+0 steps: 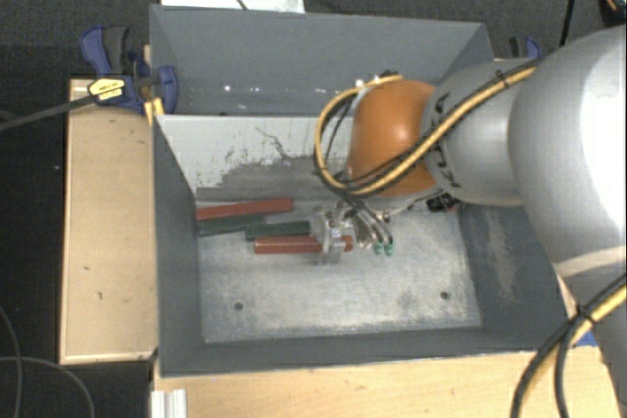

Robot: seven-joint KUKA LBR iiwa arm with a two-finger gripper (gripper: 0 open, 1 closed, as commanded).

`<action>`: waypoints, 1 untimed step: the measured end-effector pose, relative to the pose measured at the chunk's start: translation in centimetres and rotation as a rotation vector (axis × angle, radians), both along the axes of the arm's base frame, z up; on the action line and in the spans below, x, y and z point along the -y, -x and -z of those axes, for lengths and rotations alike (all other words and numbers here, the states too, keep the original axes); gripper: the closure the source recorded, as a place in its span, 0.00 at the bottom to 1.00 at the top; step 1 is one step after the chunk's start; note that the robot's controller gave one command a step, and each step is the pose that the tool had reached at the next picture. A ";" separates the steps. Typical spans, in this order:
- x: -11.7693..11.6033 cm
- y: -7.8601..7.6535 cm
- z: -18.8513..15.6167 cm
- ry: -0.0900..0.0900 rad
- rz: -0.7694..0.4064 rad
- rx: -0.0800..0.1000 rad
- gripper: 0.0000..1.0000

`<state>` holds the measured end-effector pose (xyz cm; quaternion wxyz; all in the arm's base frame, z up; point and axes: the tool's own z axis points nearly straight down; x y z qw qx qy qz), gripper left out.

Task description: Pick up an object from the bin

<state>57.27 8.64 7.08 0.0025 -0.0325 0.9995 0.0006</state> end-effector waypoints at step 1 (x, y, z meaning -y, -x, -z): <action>-1.5 3.3 -13.0 0.000 -0.045 0.004 1.00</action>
Offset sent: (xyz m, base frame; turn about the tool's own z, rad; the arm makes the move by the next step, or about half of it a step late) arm -0.0346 0.0144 0.1245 -0.0403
